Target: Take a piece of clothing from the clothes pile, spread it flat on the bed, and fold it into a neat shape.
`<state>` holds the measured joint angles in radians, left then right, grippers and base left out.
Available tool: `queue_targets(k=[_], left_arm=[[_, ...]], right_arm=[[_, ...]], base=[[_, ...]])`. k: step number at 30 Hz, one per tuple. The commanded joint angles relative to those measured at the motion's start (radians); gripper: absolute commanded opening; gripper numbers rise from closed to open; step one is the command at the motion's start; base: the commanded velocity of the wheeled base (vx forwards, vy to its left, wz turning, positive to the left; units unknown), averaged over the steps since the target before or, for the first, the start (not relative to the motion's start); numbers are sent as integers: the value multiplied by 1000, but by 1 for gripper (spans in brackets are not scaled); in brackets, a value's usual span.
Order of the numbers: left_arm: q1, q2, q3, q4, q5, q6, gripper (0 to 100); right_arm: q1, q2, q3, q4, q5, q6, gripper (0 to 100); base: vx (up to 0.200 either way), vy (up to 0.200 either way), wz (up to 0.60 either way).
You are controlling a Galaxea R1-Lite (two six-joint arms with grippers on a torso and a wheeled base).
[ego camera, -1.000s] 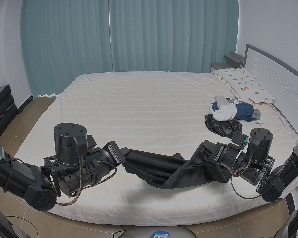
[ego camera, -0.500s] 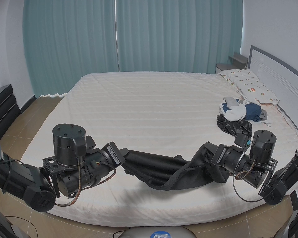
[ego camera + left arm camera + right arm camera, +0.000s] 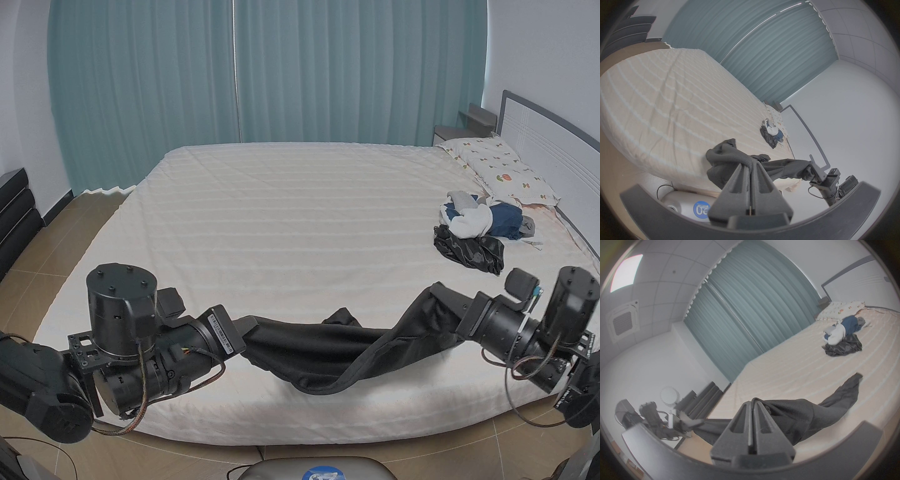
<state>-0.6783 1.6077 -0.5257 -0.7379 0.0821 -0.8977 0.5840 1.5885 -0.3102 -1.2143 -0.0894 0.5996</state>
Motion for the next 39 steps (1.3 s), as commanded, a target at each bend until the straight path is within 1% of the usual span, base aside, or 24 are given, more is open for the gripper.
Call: queue_targets(k=[1,2,3,6,8,9,10,13,14,17,18,19,20,23,26,28,30,33,38,39], left_arm=[[-15,-138,-65,75,-2,34,0],[-15,-138,-65,75,-2,34,0],[26,-138,-151,98,-2,52,0],[36,-143,-241,158,-2,54,0],[43,-135,-298,198,-2,54,0],[43,-135,-303,201,-2,54,0],[54,-104,-349,216,-1,54,0],[85,-52,-415,218,-1,56,0],[102,-32,-453,222,-2,54,0],[126,32,-553,238,-1,52,0],[126,32,-553,238,-1,52,0],[137,64,-599,259,1,51,0],[141,95,-626,276,1,51,0],[146,167,-657,281,2,49,0],[155,222,-671,275,1,49,0],[161,248,-686,275,1,46,0],[167,287,-706,275,2,46,0],[175,321,-726,272,4,45,0],[183,350,-740,218,4,32,0],[183,364,-741,190,2,25,0]], right_arm=[[8,-289,-36,45,13,0,0],[8,-289,-36,45,13,0,0],[-23,-381,-147,168,22,2,0],[-50,-463,-263,343,40,8,0],[-98,-475,-334,415,62,9,0],[-104,-473,-339,418,63,9,0],[-179,-452,-406,447,89,12,0],[-267,-384,-527,446,112,16,0],[-296,-355,-595,447,115,16,0],[-329,-277,-728,456,115,19,0],[-329,-277,-728,456,115,19,0],[-334,-217,-787,458,109,20,0],[-336,-160,-808,458,99,19,0],[-339,-41,-813,443,86,19,0],[-359,51,-813,424,83,19,0],[-365,102,-825,389,80,17,0],[-377,157,-834,308,68,16,0],[-382,225,-846,226,59,6,0],[-394,268,-899,203,43,6,0],[-392,280,-900,203,43,6,0]], base=[[0,0,0],[0,0,0],[0,0,0],[0,0,0],[0,0,0],[0,0,0],[0,0,0],[0,0,0],[0,0,0],[0,0,0],[0,0,0],[0,0,0],[0,0,0],[0,0,0],[0,0,0],[200,0,0],[200,0,0],[200,0,0],[200,0,0],[200,0,0]])
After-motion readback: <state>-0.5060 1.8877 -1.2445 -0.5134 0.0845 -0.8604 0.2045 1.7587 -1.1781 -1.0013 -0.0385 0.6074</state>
